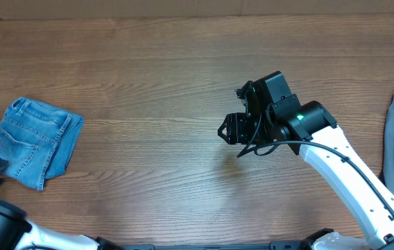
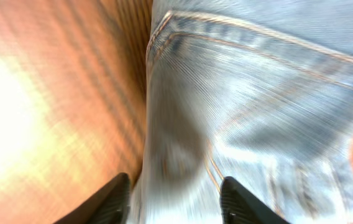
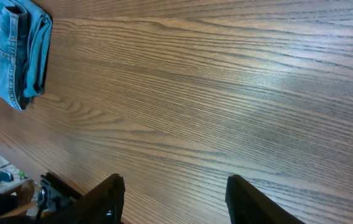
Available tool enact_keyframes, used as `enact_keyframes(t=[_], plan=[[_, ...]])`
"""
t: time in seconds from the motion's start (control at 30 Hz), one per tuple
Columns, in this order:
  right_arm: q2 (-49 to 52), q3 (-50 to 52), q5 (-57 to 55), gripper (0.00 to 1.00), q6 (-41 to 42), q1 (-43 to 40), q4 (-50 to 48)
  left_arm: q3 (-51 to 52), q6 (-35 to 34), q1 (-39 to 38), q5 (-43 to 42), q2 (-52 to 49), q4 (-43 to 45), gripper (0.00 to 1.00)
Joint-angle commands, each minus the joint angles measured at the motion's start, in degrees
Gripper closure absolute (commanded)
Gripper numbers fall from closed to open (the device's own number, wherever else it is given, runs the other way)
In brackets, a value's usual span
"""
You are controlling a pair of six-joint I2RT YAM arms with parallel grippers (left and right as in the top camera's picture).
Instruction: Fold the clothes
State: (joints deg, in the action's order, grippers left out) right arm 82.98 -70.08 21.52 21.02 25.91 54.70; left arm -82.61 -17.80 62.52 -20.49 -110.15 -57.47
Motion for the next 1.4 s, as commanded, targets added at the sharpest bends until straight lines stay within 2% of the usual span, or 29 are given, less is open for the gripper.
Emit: enact_keyframes(t=[0.0,0.07,0.13,0.23,0.27,0.4,0.5,0.7,0.87,1.07,1.2,1.27,1.37], plan=[[-1.1,-1.4,-0.5,0.42,0.2,-0.3,-0.7,-0.2,1.0,0.0,2.7,12.0,-1.7,0.44],[-1.1,-1.4,-0.5,0.42,0.2,-0.3,-1.0,-0.2,1.8,-0.9,2.7,17.0,-3.0,0.41],[-1.1,-1.4,-0.5,0.42,0.2,-0.3,-1.4,-0.2,4.6,-3.0,2.7,21.4,-3.8,0.55],[-1.1,-1.4,-0.5,0.41,0.2,-0.3,-2.4,-0.2,7.8,-8.1,4.2,24.3,-3.7,0.92],[-1.1,-1.4,-0.5,0.42,0.2,-0.3,-2.6,-0.1,9.2,-10.7,5.6,24.4,-4.2,0.95],[-1.1,-1.4,-0.5,0.41,0.2,-0.3,-3.0,3.2,8.9,-20.2,14.4,22.1,-5.8,0.96],[-1.1,-1.4,-0.5,0.42,0.2,-0.3,-2.9,8.3,8.6,-25.2,17.8,18.6,-1.3,0.96],[-1.1,-1.4,-0.5,0.42,0.2,-0.3,-2.3,13.5,8.4,-28.6,18.5,7.5,3.8,0.96],[-1.1,-1.4,-0.5,0.43,0.2,-0.3,-1.4,13.4,8.4,-29.2,13.0,0.7,6.3,0.96],[-1.1,-1.4,-0.5,0.43,0.2,-0.3,-1.4,13.3,8.8,-31.2,3.1,0.3,11.6,0.95],[-1.1,-1.4,-0.4,0.43,0.2,-0.3,-1.4,12.5,7.7,-33.7,0.7,0.3,15.2,0.94],[-1.1,-1.4,-0.4,0.43,0.2,-0.3,-1.2,10.0,10.6,-34.8,-1.7,0.4,12.9,0.94],[-1.1,-1.4,-0.5,0.43,0.2,-0.3,-0.7,3.8,12.3,-35.5,0.4,0.5,4.5,0.89]])
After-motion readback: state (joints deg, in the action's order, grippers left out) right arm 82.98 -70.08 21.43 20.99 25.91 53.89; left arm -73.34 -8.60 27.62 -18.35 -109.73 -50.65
